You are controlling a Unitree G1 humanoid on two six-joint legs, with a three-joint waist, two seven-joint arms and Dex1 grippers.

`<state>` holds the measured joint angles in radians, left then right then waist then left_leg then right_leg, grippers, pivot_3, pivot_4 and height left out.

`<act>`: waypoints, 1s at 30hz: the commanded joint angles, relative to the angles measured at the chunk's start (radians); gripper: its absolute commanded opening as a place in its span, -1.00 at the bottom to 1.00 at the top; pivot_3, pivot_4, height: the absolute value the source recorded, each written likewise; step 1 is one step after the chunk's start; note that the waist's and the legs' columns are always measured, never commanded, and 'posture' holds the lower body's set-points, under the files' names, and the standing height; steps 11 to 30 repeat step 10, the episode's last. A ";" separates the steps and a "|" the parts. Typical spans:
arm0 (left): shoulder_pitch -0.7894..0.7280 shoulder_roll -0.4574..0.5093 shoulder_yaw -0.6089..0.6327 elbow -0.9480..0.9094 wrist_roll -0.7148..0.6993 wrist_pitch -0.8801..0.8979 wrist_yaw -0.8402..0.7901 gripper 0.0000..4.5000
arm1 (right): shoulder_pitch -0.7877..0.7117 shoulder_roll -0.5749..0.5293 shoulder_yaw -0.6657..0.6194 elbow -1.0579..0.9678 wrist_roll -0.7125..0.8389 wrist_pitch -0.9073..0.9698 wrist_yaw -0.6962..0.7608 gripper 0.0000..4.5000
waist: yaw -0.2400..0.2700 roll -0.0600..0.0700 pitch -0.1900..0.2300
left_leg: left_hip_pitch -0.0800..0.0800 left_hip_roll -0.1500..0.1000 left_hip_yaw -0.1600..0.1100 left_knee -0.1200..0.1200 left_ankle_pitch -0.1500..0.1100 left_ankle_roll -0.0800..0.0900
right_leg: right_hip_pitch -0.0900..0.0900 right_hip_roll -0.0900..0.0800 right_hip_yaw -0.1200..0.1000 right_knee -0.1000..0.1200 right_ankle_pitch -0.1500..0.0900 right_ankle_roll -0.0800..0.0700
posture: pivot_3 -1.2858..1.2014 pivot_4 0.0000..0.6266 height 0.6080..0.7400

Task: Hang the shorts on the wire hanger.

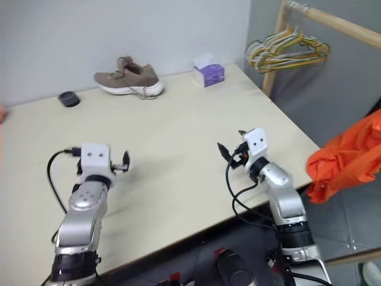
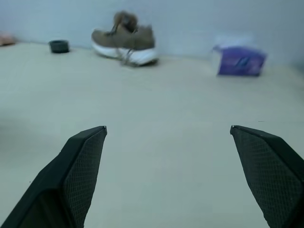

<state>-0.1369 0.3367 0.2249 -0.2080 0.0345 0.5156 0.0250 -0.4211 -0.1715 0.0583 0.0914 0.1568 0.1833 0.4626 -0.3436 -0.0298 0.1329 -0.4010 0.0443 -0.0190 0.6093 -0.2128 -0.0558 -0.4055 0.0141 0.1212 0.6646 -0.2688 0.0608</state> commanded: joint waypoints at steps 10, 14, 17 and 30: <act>0.009 -0.018 0.101 -0.068 -0.100 -0.069 -0.059 1.00 | -0.154 0.045 -0.017 0.241 0.008 -0.192 0.023 0.98 | 0.173 -0.005 0.008 | -0.001 0.000 -0.001 0.001 0.000 0.000 | 0.001 0.000 -0.002 -0.001 0.001 -0.001 | 0.00 -0.57 1.00; 0.009 -0.018 0.101 -0.068 -0.100 -0.069 -0.059 1.00 | -0.154 0.045 -0.017 0.241 0.008 -0.192 0.023 0.98 | 0.173 -0.005 0.008 | -0.001 0.000 -0.001 0.001 0.000 0.000 | 0.001 0.000 -0.002 -0.001 0.001 -0.001 | 0.00 -0.57 1.00; 0.009 -0.018 0.101 -0.068 -0.100 -0.069 -0.059 1.00 | -0.154 0.045 -0.017 0.241 0.008 -0.192 0.023 0.98 | 0.173 -0.005 0.008 | -0.001 0.000 -0.001 0.001 0.000 0.000 | 0.001 0.000 -0.002 -0.001 0.001 -0.001 | 0.00 -0.57 1.00; 0.009 -0.018 0.101 -0.068 -0.100 -0.069 -0.059 1.00 | -0.154 0.045 -0.017 0.241 0.008 -0.192 0.023 0.98 | 0.173 -0.005 0.008 | -0.001 0.000 -0.001 0.001 0.000 0.000 | 0.001 0.000 -0.002 -0.001 0.001 -0.001 | 0.00 -0.57 1.00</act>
